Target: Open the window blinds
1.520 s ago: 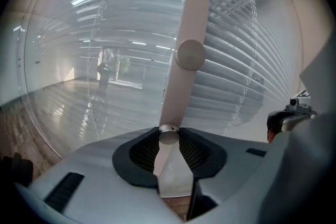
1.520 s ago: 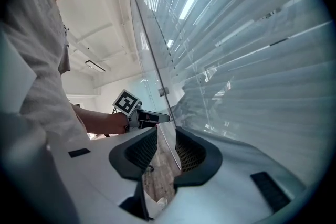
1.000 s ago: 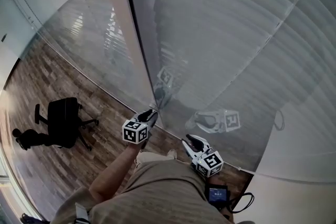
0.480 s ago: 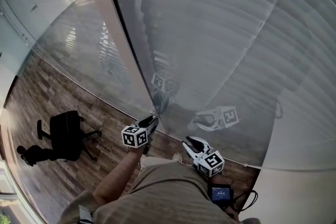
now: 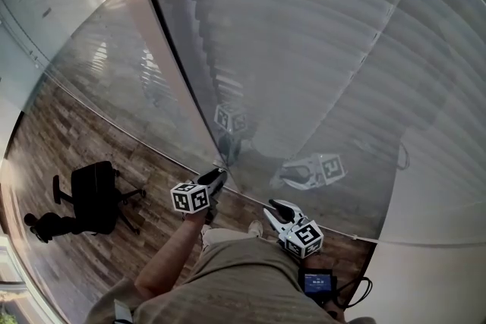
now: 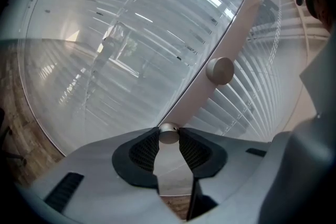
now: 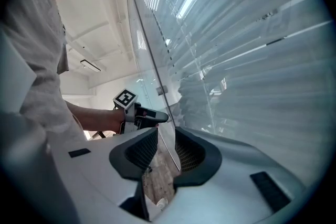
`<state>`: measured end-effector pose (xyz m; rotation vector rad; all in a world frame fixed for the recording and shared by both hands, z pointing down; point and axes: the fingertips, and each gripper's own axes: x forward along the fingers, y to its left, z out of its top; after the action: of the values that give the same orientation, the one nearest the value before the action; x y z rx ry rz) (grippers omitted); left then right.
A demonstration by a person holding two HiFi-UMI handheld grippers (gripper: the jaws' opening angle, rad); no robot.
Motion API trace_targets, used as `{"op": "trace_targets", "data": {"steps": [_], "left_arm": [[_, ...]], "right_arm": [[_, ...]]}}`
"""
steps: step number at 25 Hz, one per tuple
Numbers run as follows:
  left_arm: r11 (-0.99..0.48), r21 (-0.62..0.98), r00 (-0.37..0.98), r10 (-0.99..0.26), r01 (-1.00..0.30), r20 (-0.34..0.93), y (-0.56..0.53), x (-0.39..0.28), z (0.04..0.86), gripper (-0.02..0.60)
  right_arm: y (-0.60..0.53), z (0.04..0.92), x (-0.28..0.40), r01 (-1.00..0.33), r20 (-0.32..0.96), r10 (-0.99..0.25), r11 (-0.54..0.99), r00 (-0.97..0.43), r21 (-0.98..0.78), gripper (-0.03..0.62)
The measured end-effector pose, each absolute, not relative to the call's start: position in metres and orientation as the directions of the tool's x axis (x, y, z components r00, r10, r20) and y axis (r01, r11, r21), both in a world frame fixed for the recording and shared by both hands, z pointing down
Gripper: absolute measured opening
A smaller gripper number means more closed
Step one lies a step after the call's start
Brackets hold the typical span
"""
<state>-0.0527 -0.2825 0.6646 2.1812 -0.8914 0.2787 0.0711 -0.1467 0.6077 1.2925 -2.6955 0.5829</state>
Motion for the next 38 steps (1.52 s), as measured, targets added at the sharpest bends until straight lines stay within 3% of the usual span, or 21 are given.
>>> {"op": "trace_targets", "data": {"steps": [19, 27, 32, 38], "left_arm": [[-0.373, 0.731, 0.789, -0.496, -0.571, 0.363, -0.284, -0.051, 0.661, 0.133], [-0.416, 0.687, 0.784, -0.489, -0.596, 0.383, -0.284, -0.034, 0.636, 0.133], [-0.523, 0.528, 0.743, -0.503, -0.669, 0.441, -0.28, -0.035, 0.638, 0.133], [-0.522, 0.532, 0.744, -0.512, -0.667, 0.43, -0.279, -0.039, 0.64, 0.133]], "right_arm": [[-0.146, 0.61, 0.075, -0.769, 0.282, -0.718, 0.567, -0.637, -0.294, 0.11], [-0.155, 0.581, 0.091, -0.772, 0.283, -0.719, 0.568, -0.634, -0.286, 0.109], [-0.155, 0.584, 0.086, -0.77, 0.288, -0.715, 0.57, -0.637, -0.287, 0.109], [-0.157, 0.588, 0.086, -0.777, 0.303, -0.716, 0.564, -0.628, -0.278, 0.104]]}}
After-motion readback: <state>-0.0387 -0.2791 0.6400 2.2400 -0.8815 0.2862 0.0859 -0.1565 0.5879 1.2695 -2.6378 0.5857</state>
